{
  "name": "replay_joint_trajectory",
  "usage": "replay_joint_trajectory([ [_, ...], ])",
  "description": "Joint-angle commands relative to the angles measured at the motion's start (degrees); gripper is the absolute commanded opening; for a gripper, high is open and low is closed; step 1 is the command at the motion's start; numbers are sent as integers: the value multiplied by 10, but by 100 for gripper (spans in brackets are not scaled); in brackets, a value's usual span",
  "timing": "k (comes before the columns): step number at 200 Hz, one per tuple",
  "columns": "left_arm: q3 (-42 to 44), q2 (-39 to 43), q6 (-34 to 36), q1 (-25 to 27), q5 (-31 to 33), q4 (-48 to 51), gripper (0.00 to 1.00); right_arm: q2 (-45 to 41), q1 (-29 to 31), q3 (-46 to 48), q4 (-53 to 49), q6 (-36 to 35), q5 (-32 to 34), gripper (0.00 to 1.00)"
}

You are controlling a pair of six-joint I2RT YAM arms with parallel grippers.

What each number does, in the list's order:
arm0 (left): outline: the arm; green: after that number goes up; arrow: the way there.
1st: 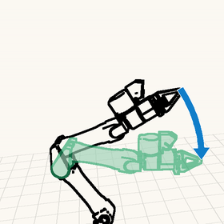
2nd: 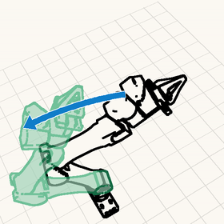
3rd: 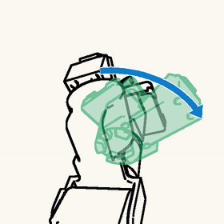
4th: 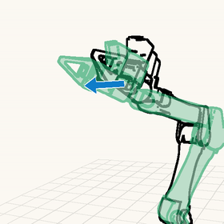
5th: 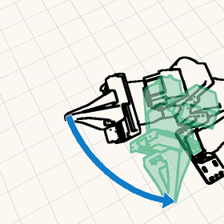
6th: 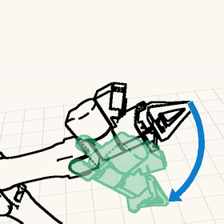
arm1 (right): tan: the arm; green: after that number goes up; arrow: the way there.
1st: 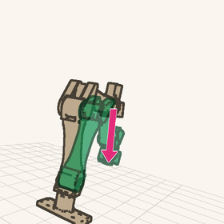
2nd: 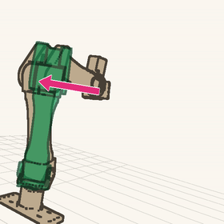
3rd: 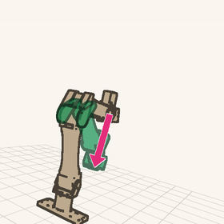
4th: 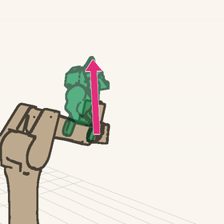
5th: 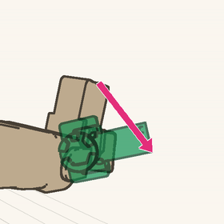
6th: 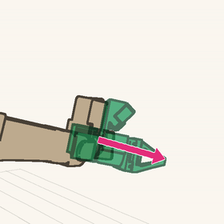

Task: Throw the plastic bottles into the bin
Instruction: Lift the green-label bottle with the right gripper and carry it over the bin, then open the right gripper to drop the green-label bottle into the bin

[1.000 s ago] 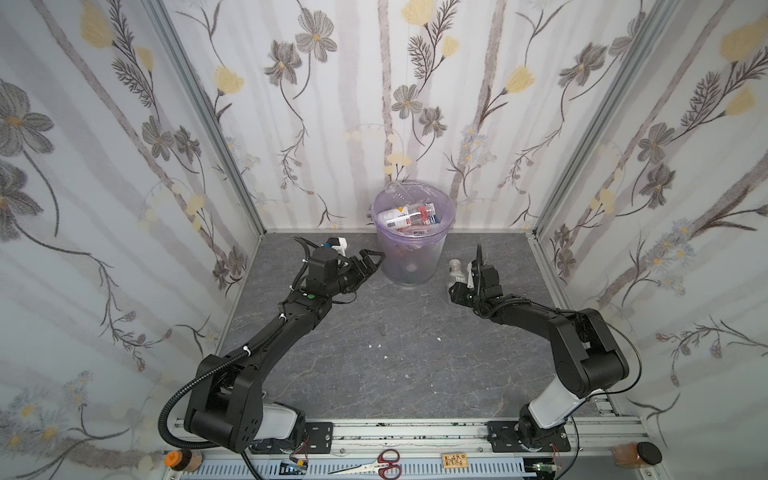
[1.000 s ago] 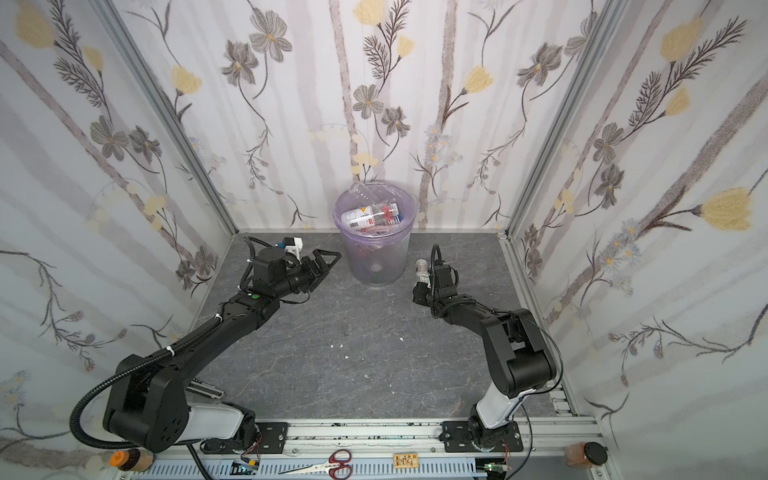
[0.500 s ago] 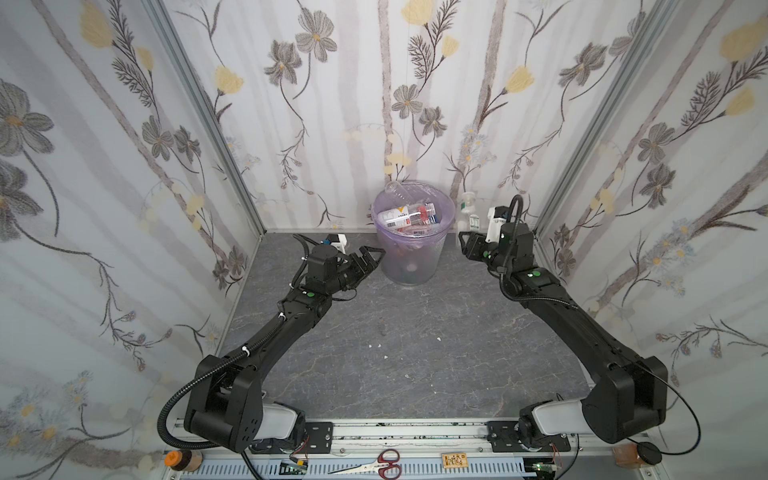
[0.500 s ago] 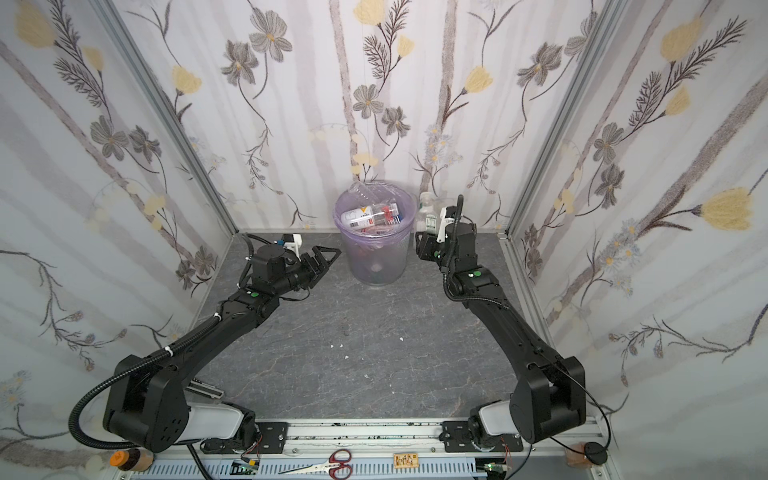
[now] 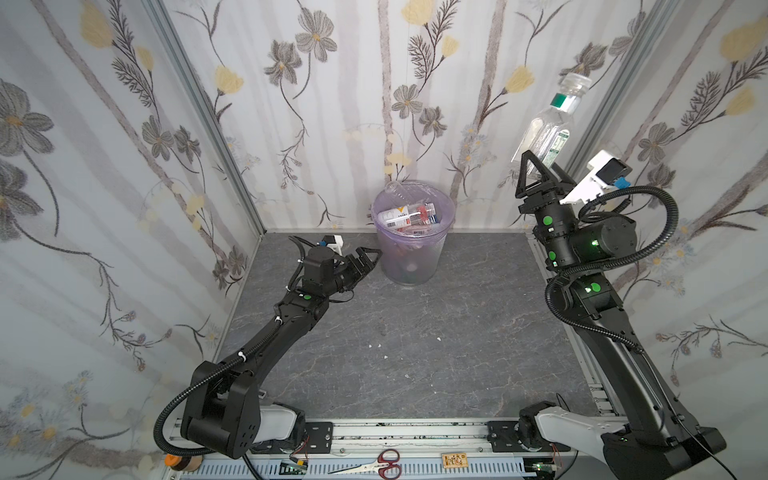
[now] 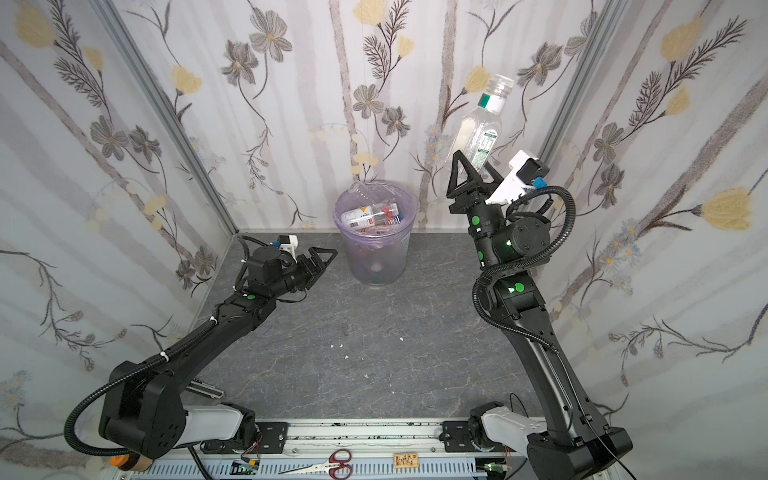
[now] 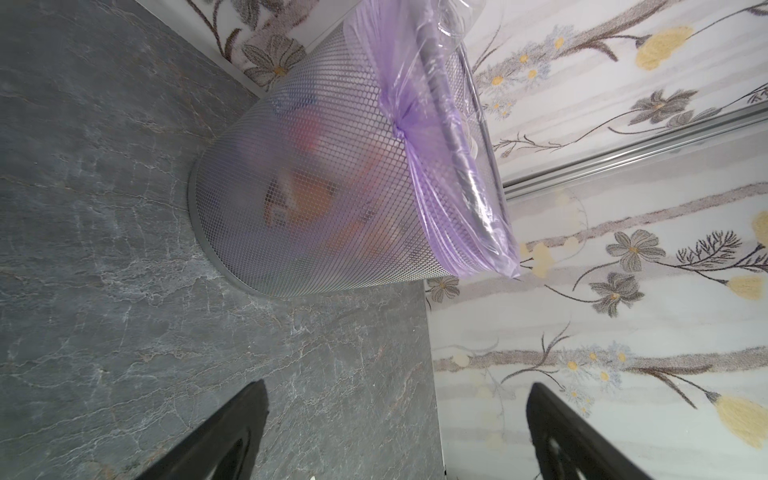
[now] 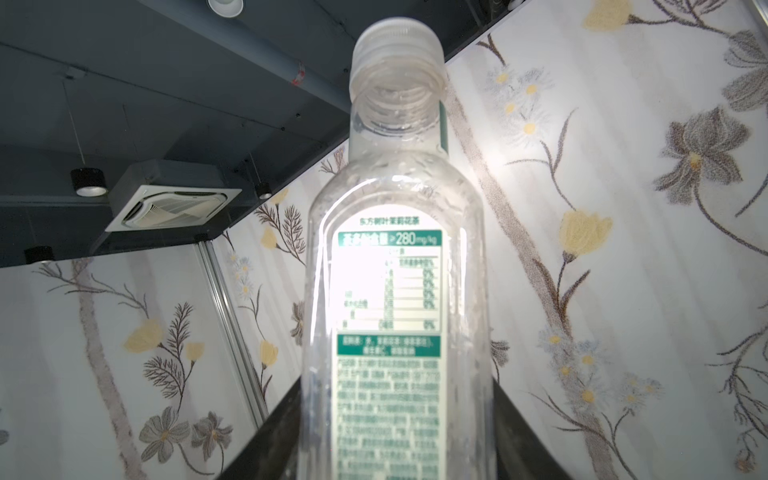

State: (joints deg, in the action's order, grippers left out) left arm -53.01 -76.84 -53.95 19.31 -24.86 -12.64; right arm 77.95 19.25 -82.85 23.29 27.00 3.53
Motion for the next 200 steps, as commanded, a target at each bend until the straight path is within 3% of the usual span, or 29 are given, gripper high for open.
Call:
replay_joint_trajectory([
  [1,0,0,7,-2,3,-15,100,53,2,-30,3,40,16,39],
  [41,2,3,9,-3,3,-15,100,229,21,-105,-79,116,-43,41],
  [74,10,10,8,-6,-1,-13,100,324,43,-144,-98,165,-99,65],
  [124,16,11,7,-12,0,-10,100,299,63,-135,-100,136,-74,99],
  [200,5,10,10,-12,0,-9,100,219,55,-63,-103,97,-49,100],
])
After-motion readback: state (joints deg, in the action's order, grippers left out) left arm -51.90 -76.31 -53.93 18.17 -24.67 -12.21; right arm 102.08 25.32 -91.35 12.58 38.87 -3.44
